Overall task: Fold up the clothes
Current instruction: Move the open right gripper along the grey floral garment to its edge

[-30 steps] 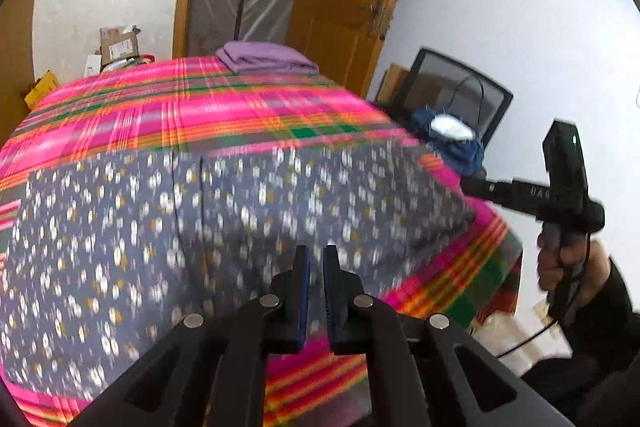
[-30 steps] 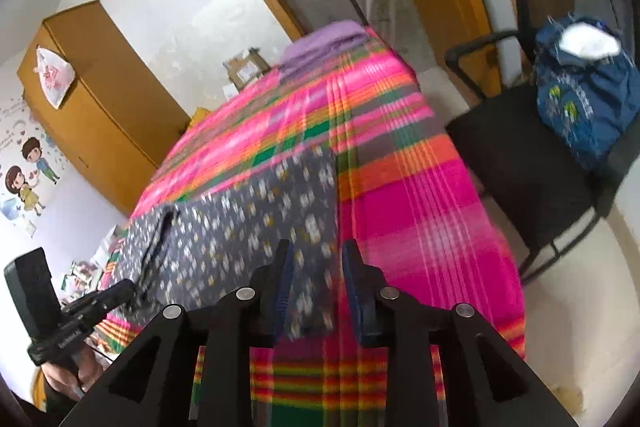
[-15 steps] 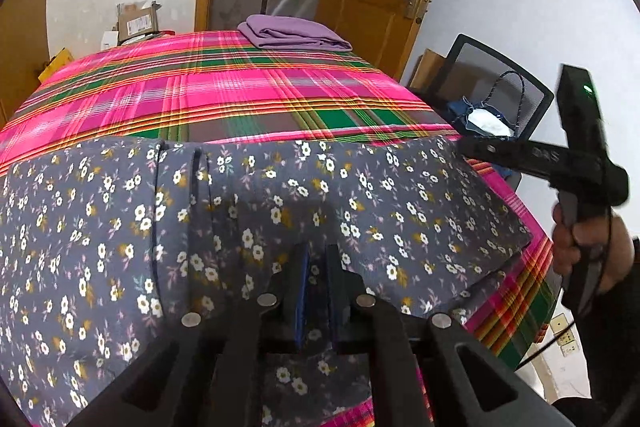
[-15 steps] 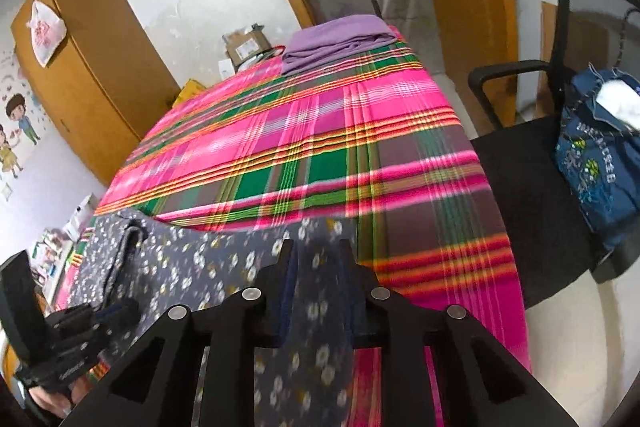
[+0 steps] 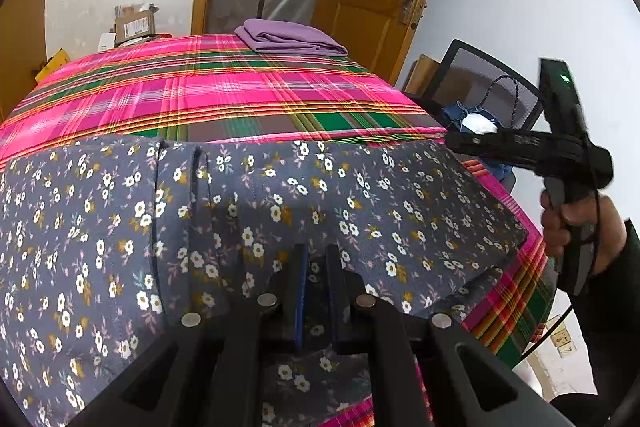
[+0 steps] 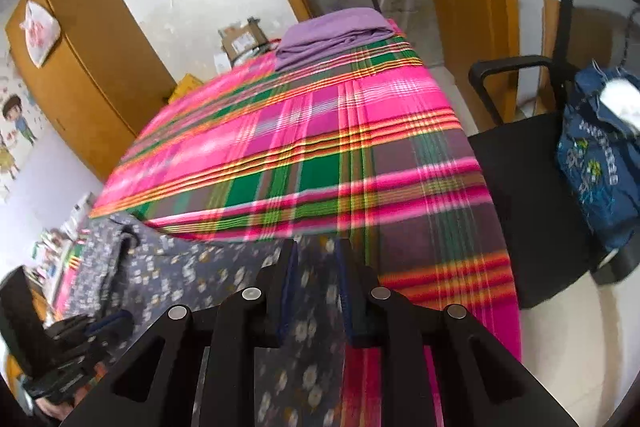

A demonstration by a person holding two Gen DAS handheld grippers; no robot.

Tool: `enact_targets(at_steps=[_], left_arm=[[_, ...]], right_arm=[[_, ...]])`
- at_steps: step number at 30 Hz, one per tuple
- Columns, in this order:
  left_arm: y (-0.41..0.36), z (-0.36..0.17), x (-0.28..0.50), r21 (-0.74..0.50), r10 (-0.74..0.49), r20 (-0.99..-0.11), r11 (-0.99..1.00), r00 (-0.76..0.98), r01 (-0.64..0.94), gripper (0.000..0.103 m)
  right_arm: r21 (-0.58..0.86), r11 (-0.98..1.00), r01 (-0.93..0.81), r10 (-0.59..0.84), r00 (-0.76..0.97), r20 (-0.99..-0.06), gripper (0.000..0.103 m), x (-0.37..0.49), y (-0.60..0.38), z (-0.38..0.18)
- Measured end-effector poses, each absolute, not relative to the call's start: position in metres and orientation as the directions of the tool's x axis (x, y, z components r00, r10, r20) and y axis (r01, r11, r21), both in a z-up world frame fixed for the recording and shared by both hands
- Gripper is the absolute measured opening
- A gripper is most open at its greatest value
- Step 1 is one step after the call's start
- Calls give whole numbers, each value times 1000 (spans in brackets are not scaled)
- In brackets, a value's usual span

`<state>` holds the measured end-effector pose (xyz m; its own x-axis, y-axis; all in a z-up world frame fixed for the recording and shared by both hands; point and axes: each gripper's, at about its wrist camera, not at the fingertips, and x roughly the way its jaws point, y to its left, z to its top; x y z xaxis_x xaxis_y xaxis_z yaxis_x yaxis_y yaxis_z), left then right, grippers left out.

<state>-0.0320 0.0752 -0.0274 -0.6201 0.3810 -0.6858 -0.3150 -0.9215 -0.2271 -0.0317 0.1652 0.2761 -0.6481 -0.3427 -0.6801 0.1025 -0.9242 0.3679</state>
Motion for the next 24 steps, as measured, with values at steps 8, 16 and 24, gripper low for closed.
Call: enact_targets(at_steps=[8,16,24], left_arm=[[71,-22,-25,-246,388,-668,-921,-636,-303,10],[68,-16,-37,-275,394,-647,-919,-653,-283,14],[72,-28,-45,-261,363,-687,-932,-630,-252,18]], right_arm=[[439,-890,122,-407,-645,-647,25,24,165,270],[430,-897,104,-389,-648,-655,33,37,166,270],[480,-875,71,-413,-627,-660,41,47,174,258]])
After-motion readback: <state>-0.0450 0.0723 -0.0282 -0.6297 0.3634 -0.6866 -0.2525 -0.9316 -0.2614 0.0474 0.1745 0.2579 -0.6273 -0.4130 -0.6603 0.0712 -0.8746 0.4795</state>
